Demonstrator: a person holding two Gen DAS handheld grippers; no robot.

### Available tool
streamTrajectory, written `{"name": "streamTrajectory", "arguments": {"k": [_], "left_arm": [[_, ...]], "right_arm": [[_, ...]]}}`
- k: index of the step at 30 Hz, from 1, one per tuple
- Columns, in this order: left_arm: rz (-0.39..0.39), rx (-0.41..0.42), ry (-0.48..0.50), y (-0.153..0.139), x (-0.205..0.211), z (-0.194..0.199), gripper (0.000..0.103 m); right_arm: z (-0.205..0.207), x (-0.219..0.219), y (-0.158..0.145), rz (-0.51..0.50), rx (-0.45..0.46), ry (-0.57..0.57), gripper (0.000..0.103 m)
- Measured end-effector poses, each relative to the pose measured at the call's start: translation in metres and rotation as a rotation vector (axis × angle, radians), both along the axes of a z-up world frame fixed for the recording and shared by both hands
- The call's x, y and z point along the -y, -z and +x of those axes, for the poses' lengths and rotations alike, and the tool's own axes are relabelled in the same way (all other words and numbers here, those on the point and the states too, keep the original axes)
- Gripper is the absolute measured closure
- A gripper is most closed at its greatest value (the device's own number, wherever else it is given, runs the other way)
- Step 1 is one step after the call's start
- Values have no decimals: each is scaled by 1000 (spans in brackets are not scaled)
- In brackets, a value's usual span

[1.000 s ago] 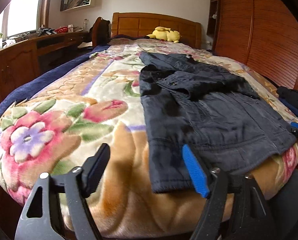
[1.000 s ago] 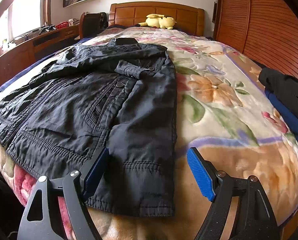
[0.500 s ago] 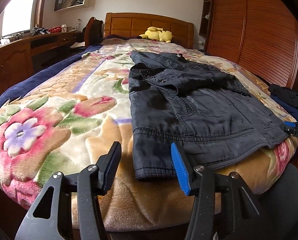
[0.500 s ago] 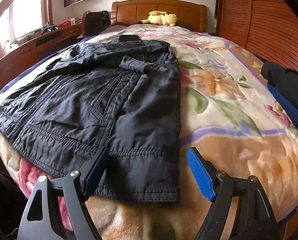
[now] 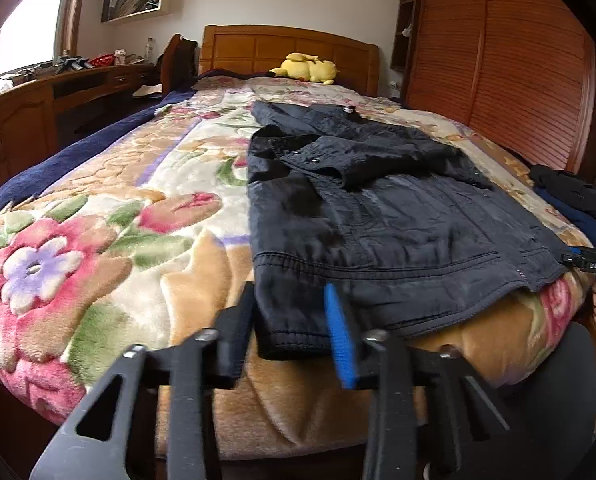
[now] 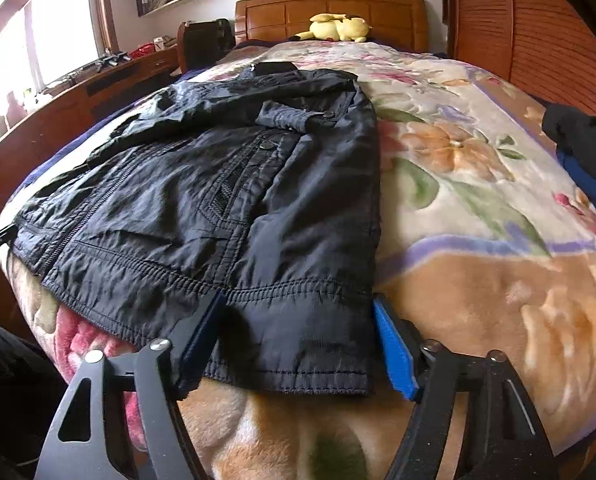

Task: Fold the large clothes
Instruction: 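Move both tools to the jacket hem and close on it, then lift the hem with both tools, fold it toward the collar, open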

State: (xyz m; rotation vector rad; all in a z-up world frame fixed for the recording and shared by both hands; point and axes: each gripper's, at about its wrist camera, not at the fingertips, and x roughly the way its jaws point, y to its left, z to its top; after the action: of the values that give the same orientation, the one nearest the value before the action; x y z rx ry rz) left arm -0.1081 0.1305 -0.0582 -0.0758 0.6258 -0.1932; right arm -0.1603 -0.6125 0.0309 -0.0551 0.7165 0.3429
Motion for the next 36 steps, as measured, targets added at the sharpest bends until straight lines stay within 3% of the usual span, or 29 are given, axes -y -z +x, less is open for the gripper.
{"name": "streamTrajectory", "arguments": {"k": [1,5,11,24,31,36], "left_arm": [[11,1,-5,0,1,-1,84],[-2,18,-9,-8,3,-9,94],[17,101,-20,-38,17,-35,97],[-34,268,-12,-101,10,-112,97],[-27,339,-14,-120,15,-121,97],[-6,324,-19,-114,13,-112,97]], "right_arm": [[0,1,0,16,1,-6,41],[-8,1,-3,46,24,-50,71],[-19,-6,-12,11,81,-53,89],[-112,24,-70,57,242,-109,91],[-141,37,-84,55,293,-133,91],[-135,41,-81,40,301,-128,91]]}}
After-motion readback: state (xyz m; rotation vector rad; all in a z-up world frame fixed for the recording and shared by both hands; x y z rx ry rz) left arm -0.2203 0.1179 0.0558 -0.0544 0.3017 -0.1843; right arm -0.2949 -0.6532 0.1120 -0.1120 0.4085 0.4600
